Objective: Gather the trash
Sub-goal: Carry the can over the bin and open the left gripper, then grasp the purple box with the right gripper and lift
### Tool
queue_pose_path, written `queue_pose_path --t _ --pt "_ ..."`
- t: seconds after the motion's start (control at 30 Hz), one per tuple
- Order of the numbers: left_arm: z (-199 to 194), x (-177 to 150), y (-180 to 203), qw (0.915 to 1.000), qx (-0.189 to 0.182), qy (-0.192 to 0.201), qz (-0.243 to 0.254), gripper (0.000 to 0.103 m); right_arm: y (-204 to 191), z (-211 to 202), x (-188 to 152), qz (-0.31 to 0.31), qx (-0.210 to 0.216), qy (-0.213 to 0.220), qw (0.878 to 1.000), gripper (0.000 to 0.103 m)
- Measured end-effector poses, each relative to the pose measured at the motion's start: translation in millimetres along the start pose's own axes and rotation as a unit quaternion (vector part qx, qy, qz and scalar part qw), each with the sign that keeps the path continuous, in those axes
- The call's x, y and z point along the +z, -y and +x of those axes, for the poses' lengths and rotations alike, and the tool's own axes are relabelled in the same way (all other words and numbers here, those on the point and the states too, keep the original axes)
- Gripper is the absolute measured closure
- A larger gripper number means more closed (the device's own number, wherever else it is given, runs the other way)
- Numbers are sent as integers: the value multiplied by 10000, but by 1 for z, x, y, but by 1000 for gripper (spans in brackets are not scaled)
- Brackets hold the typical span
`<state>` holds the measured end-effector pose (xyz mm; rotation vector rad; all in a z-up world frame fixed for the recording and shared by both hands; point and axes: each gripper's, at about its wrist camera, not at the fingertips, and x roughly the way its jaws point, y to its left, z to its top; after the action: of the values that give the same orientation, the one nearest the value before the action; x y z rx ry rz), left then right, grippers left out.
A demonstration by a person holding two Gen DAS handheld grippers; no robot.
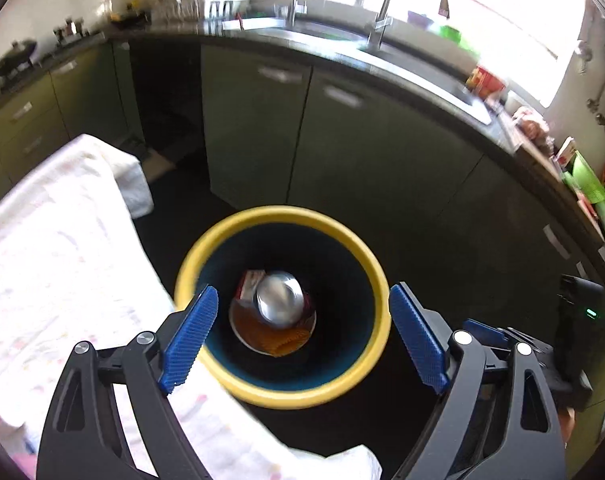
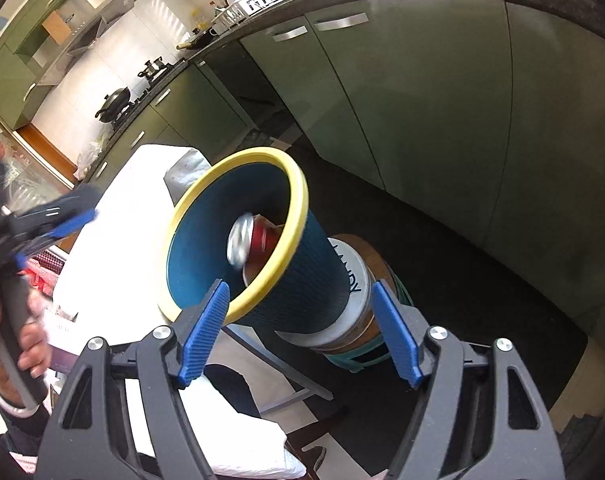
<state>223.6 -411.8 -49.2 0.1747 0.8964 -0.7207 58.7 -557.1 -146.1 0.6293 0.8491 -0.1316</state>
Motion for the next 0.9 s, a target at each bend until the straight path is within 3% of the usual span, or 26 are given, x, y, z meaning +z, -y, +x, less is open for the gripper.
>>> queue_pose_path --t 0.17,0.37,0.53,0.6,0.7,0.77,0.9 --pt "-81 -32 -9 9981 120 591 78 9 -23 1 -6 -181 54 -32 9998 33" --pt "-181 -97 -59 9906 787 1110 -139 5 -69 4 -14 -693 60 -104 9975 32" --pt "-241 -164 -114 9792 1500 1229 -595 5 -135 -2 -28 -1428 322 -58 9892 32" --pt "-257 -189 -134 9725 1808 1244 -775 5 -169 -6 -37 -1869 521 -20 9810 32" --pt "-276 -219 -162 9642 2073 1271 -1054 5 -226 -9 -59 -2677 1027 -58 9580 31" --pt "-288 -236 -177 9617 2111 1304 -1168 5 -265 -8 -79 -3285 1432 -148 9335 30" --pt "-299 -248 -193 9567 2260 1372 -1215 5 -313 1 -108 -4023 1629 -25 9009 16"
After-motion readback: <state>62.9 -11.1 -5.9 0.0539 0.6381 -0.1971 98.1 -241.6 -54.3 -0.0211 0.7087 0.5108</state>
